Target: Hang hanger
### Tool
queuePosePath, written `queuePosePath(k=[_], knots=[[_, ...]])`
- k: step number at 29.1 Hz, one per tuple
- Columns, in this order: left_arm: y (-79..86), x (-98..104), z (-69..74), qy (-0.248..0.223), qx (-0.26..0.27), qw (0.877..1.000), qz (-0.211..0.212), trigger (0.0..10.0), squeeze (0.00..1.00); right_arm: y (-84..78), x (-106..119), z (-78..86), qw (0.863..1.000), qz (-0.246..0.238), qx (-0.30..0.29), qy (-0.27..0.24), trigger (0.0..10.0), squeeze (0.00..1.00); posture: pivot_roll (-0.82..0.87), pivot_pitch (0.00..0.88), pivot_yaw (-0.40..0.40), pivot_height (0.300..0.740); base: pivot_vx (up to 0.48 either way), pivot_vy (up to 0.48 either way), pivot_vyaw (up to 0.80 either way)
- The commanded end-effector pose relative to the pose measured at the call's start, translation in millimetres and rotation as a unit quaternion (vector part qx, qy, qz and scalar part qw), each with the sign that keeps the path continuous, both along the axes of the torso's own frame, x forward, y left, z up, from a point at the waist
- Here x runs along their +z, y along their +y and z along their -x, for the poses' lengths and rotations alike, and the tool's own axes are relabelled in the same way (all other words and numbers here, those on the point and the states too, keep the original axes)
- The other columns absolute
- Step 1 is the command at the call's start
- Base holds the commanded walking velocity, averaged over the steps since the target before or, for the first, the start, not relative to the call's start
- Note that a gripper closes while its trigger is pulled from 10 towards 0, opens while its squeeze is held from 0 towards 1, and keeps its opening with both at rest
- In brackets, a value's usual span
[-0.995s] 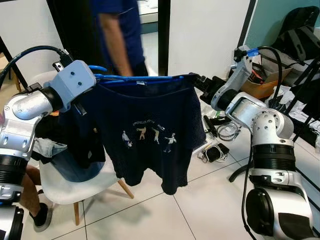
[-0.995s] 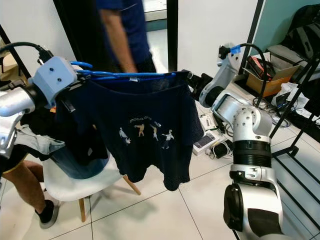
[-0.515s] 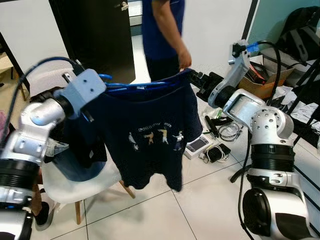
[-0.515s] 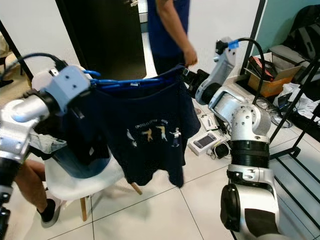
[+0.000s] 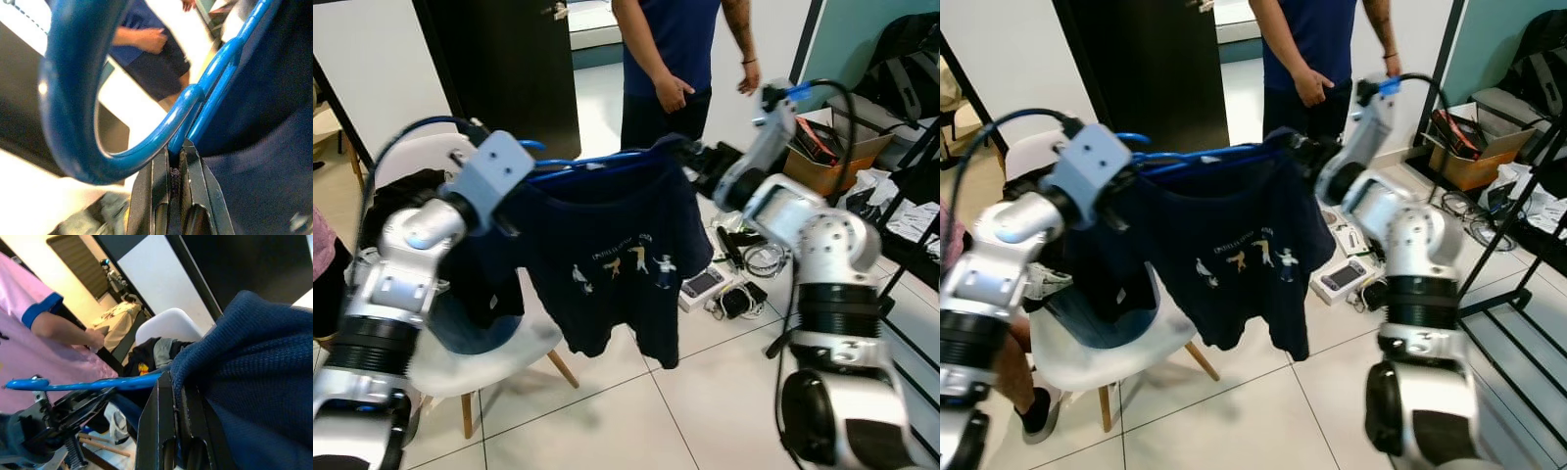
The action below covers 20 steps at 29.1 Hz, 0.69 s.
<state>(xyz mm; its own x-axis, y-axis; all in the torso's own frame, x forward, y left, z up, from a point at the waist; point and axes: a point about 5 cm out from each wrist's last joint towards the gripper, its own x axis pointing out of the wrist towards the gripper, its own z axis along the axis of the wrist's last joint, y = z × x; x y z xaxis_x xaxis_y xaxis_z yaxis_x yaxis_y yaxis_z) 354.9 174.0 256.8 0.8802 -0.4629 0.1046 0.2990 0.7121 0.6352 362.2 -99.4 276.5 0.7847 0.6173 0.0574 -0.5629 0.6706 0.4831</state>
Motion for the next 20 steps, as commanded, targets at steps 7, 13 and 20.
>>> queuePosePath(k=[7,13,20], knots=[[2.8,-1,5.9,0.007,-0.02,0.999,-0.031,10.0,0.0,12.5,-6,6.9,0.999,0.021,0.031,0.007,0.0,0.0,0.0,0.048,0.011,0.74,0.0,0.0,0.0],[33.9,2,9.4,0.026,0.006,0.997,-0.075,10.0,0.0,5.1,-10,8.6,0.998,0.048,0.031,0.006,0.0,0.0,0.0,0.051,0.013,0.74,0.0,0.0,0.0],[56.1,4,14.2,0.046,0.012,0.993,-0.107,10.0,0.0,-7.9,-12,11.0,0.996,0.079,0.031,0.001,0.0,0.0,0.0,0.05,0.012,0.74,0.0,0.0,0.0]])
